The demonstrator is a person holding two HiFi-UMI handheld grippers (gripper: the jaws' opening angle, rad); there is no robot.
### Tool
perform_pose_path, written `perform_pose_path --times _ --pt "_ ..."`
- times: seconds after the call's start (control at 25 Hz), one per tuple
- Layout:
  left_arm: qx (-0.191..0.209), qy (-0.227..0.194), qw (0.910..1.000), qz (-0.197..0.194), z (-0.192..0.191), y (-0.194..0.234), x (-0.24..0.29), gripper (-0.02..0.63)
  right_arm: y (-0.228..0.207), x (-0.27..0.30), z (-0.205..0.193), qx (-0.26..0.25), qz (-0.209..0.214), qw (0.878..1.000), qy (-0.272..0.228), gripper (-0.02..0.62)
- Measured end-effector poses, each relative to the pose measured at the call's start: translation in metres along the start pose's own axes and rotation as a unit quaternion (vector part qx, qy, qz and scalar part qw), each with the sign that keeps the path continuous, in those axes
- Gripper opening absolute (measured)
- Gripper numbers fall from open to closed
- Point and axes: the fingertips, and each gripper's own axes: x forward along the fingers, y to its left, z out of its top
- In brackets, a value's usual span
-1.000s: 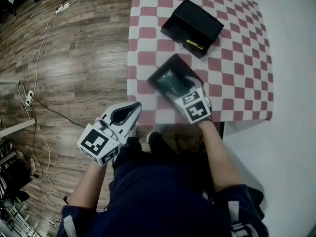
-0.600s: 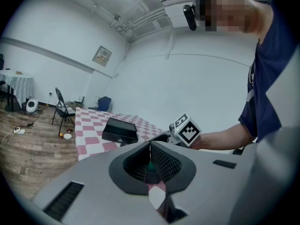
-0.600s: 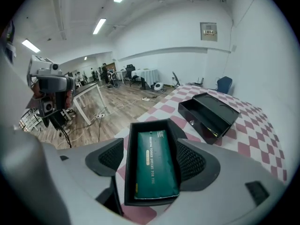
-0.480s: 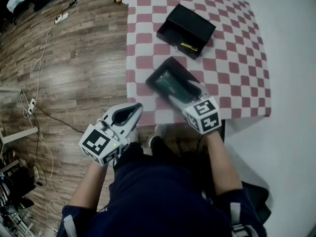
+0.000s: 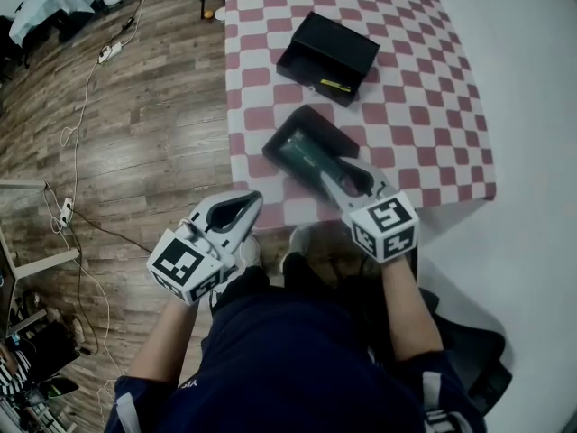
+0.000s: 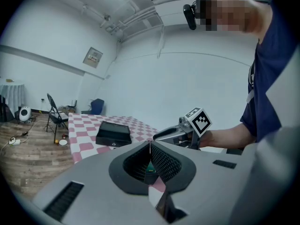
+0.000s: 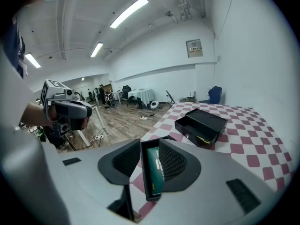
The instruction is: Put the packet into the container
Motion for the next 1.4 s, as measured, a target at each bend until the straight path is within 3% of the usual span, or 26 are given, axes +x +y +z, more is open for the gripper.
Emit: perform_pose_path --times 0.2,0.36,0.96,1.4 --pt "0.009 0.003 0.9999 -0.012 0.001 -0.009 -0.002 0.028 0.006 -0.018 -0.001 0.017 -0.009 1.0 -0.021 0.048" --pt "0.015 0.002 0.9997 -0.021 0.002 -0.014 -0.004 0.028 0.013 -0.029 -0.002 0.03 -0.011 0.999 -0.035 0.02" --pt "0.03 0.012 0.9988 -0.037 0.007 -0.019 -0.014 0.026 0.036 -0.047 -0.005 0.048 -0.016 0.997 -0.058 0.015" --pt "0.029 0.006 0.9986 -0.044 0.009 -0.019 -0.015 0.028 0.042 -0.045 -0.008 0.045 -0.02 0.998 -0.045 0.015"
